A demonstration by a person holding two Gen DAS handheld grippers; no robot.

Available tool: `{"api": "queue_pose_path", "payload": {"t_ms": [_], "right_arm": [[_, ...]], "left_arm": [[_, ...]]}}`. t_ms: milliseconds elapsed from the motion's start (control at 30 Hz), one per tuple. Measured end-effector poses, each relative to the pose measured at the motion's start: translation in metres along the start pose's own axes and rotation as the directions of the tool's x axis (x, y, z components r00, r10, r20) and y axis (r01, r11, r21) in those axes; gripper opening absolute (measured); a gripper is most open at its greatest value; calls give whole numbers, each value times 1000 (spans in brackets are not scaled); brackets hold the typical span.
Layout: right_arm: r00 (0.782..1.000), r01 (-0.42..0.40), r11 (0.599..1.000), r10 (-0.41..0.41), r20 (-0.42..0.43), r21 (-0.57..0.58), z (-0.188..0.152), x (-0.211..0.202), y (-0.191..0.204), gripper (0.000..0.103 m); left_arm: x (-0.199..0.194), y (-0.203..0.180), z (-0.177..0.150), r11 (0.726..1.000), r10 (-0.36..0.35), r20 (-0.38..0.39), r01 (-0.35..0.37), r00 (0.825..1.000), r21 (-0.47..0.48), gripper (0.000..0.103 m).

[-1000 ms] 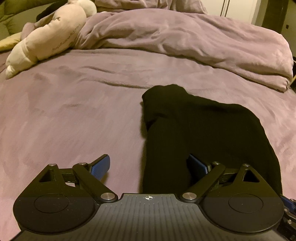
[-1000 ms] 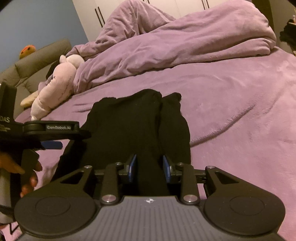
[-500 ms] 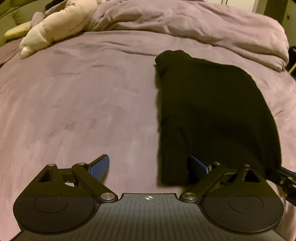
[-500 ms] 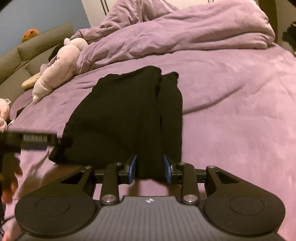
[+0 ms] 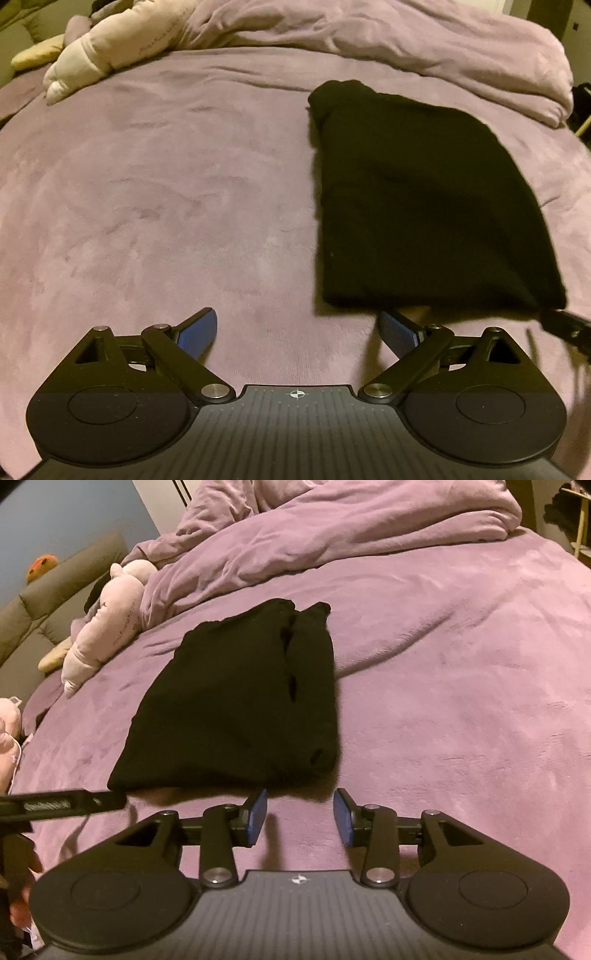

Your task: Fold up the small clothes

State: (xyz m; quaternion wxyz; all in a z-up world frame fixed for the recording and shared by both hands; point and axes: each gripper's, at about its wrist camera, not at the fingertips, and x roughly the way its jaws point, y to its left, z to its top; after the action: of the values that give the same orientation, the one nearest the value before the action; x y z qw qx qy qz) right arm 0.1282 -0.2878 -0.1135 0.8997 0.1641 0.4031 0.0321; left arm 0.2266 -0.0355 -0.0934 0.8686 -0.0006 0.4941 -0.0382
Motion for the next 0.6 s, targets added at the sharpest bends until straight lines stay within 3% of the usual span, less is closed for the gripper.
{"api": "queue_pose_path", "payload": {"t_ms": [100, 200, 233, 267, 300, 467, 600], "right_arm": [[1000, 12, 1000, -11, 19, -10, 7, 6, 0, 48], [999, -51, 997, 51, 12, 55, 13, 16, -6, 47], [998, -63, 995, 62, 12, 76, 13, 18, -7, 40], [997, -82, 992, 81, 13, 91, 14, 20, -8, 22], [994, -105, 988, 105, 5, 111, 14, 21, -9, 16], [971, -233, 934, 238, 15, 270, 6, 20, -24, 8], [995, -76, 984, 86, -56, 160, 3, 17, -17, 8]], "left_arm": [[5, 0, 7, 1000, 2, 10, -2, 1000, -23, 98], [4, 1, 9, 1000, 10, 12, -10, 1000, -20, 98], [3, 2, 9, 1000, 13, 17, -13, 1000, -17, 98], [2, 4, 9, 1000, 19, 21, -19, 1000, -12, 98], [0, 6, 9, 1000, 30, 22, -30, 999, -7, 98], [-1, 13, 6, 999, 38, 4, -38, 999, -35, 98], [-5, 12, 0, 997, 63, -24, -64, 998, -46, 100]]}}
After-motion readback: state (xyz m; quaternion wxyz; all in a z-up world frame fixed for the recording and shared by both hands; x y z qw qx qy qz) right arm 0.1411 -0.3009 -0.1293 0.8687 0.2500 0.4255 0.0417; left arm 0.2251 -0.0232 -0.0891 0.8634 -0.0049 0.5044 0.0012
